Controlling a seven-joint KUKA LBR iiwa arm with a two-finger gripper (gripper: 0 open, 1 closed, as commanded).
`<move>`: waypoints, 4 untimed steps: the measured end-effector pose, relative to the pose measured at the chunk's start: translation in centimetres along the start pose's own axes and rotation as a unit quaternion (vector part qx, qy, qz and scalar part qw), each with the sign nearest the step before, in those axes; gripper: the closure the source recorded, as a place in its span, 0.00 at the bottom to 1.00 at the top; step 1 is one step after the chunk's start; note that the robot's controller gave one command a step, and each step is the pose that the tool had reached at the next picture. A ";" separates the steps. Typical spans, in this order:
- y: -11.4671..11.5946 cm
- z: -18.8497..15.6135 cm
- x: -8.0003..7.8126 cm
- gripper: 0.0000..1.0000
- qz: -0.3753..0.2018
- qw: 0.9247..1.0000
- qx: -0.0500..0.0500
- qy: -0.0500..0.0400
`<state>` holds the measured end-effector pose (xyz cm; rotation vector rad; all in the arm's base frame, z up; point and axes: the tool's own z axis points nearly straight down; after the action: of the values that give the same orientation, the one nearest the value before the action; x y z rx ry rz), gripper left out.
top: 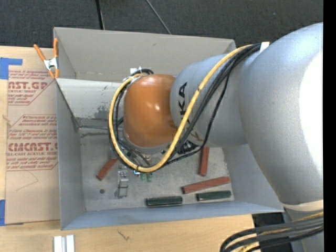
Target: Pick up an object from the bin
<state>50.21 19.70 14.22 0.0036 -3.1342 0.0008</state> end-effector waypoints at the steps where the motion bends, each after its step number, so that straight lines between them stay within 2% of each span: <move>1: -0.1 -0.4 -0.2 0.00 0.001 1.000 -0.001 -0.004; 2: 1.3 2.4 -2.0 0.00 0.046 0.999 -0.003 -0.008; 3: -1.9 7.0 -3.9 1.00 0.167 0.986 -0.001 -0.003; 4: -1.9 7.0 -3.9 1.00 0.167 0.986 -0.001 -0.003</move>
Offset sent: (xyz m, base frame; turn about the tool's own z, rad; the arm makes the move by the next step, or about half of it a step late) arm 0.0346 0.0300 -0.0685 0.1899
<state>54.05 17.79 7.19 -0.5215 -3.0975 -0.0011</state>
